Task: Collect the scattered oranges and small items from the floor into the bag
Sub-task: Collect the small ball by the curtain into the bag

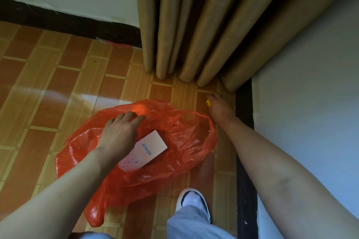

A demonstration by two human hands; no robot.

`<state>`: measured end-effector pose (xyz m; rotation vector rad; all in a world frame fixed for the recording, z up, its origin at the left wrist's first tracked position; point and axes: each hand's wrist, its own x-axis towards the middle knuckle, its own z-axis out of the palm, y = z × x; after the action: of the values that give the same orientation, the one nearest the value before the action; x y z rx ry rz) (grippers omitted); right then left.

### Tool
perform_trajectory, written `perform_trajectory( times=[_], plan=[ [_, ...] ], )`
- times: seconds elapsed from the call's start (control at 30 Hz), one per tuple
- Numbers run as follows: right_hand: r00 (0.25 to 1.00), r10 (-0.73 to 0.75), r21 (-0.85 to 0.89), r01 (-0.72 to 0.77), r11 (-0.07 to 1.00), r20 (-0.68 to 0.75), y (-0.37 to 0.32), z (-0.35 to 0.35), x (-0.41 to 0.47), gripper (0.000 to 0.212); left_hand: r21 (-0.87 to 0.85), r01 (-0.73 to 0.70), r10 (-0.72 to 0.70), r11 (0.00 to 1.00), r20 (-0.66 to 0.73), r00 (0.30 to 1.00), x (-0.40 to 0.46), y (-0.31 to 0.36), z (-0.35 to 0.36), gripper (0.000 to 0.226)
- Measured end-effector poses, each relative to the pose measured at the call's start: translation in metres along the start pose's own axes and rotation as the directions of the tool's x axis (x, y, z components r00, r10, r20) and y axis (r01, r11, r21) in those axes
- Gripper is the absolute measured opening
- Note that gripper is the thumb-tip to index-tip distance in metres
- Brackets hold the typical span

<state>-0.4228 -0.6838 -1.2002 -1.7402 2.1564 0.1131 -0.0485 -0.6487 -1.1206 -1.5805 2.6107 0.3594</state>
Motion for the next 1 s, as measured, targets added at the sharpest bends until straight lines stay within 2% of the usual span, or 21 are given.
perform_trajectory(
  times=[0.13,0.3,0.5,0.57,0.7,0.83,1.0],
  plan=[
    [0.998,-0.03,0.049,0.033,0.998,-0.054,-0.015,-0.013,-0.008,0.053,-0.035,0.006,-0.007,0.999,-0.032,0.999,-0.001,0.005,-0.002,0.065],
    [0.972,-0.136,0.125,0.161,0.979,-0.193,-0.046,-0.03,-0.028,0.055,-0.081,0.069,-0.073,0.994,-0.049,0.996,-0.002,0.006,-0.008,0.073],
    [0.889,-0.206,0.282,0.338,0.898,-0.41,-0.093,-0.066,-0.069,0.053,-0.171,0.198,-0.207,0.965,-0.034,0.978,-0.012,-0.005,-0.021,0.068],
    [0.871,-0.228,0.32,0.386,0.865,-0.435,-0.107,-0.074,-0.08,0.052,-0.187,0.242,-0.251,0.952,-0.028,0.968,-0.016,-0.008,-0.024,0.064],
    [0.853,-0.359,0.326,0.486,0.811,-0.379,-0.138,-0.065,-0.101,0.053,-0.185,0.306,-0.315,0.934,-0.018,0.949,-0.021,-0.011,-0.027,0.056],
    [0.849,-0.496,0.303,0.529,0.793,-0.182,-0.168,-0.02,-0.125,0.055,-0.187,0.403,-0.411,0.896,-0.005,0.912,-0.03,-0.019,-0.026,0.049],
    [0.841,-0.541,0.239,0.531,0.813,-0.026,-0.187,0.018,-0.134,0.052,-0.221,0.46,-0.476,0.86,-0.023,0.879,-0.039,-0.029,-0.021,0.035]
  ],
)
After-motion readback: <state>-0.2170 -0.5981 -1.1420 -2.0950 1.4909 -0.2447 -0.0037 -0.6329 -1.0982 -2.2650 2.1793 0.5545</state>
